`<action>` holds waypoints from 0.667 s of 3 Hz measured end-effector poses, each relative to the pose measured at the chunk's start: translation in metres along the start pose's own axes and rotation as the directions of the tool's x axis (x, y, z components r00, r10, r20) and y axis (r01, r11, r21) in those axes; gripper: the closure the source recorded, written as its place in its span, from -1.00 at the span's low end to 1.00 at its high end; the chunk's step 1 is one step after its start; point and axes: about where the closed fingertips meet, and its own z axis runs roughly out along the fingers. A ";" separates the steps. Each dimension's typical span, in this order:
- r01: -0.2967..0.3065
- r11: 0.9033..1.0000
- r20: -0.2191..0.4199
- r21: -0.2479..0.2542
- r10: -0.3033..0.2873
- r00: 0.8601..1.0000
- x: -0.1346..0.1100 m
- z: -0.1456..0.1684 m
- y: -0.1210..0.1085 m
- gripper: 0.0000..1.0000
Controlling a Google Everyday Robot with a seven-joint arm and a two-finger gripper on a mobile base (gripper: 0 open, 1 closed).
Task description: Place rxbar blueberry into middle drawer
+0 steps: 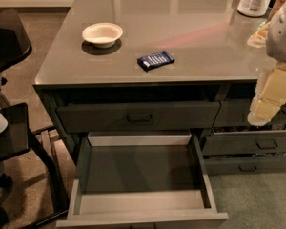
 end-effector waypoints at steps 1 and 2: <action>0.000 1.000 0.000 0.000 0.000 1.000 0.000 0.000 0.000 -1.00; -0.048 0.999 0.064 -0.003 0.048 0.997 -0.012 0.005 -0.006 -1.00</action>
Offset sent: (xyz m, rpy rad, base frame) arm 0.0246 0.0234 -0.0055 0.1816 -0.0019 -0.0715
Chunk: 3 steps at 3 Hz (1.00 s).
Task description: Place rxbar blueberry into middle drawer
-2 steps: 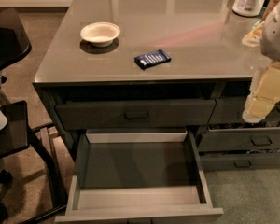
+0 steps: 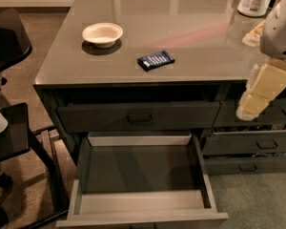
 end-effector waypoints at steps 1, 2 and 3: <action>-0.102 0.993 0.154 -0.052 0.109 0.982 -0.024 0.027 -0.011 -1.00; -0.103 0.991 0.207 -0.081 0.118 0.971 -0.039 0.026 -0.006 -1.00; -0.104 0.991 0.207 -0.081 0.118 0.971 -0.039 0.026 -0.007 -1.00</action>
Offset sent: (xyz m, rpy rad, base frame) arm 0.0211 0.0193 -0.0141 0.1599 0.0099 -0.0466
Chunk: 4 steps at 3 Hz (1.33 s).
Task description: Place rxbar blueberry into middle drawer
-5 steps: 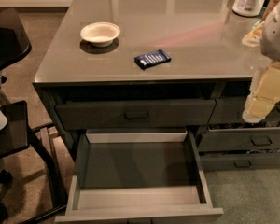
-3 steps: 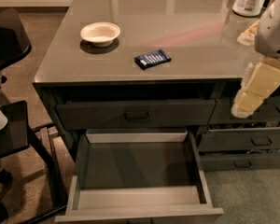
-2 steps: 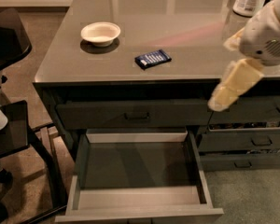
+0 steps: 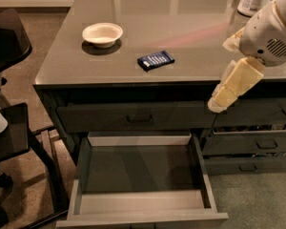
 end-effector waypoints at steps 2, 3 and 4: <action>-0.134 0.989 0.141 0.062 0.124 0.982 -0.014 0.028 -0.037 -1.00; -0.165 0.982 0.234 0.088 0.141 0.962 -0.048 0.048 -0.061 -1.00; -0.155 0.981 0.305 0.119 0.113 0.946 -0.089 0.073 -0.082 -1.00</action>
Offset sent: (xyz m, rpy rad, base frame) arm 0.0915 0.0151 -0.0144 0.2632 -0.1379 -0.2401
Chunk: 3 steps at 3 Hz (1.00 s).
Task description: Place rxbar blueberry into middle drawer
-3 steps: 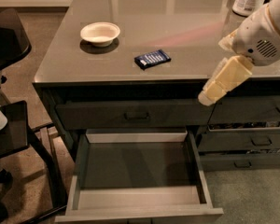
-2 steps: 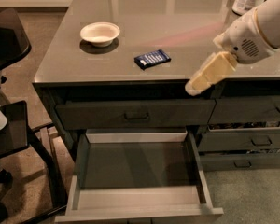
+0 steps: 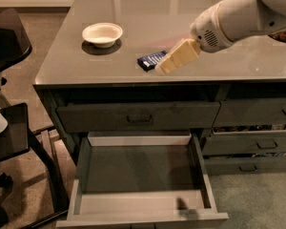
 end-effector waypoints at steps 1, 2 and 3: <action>0.000 1.000 0.000 0.000 0.000 1.000 0.000 0.000 0.000 -1.00; -0.011 1.000 -0.009 0.020 0.011 1.000 0.002 0.008 -0.004 -1.00; -0.026 0.998 -0.014 0.053 0.026 1.000 -0.002 0.030 -0.016 -1.00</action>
Offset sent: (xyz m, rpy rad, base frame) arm 0.0182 -0.0012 -0.0153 -0.0153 0.0001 -0.0596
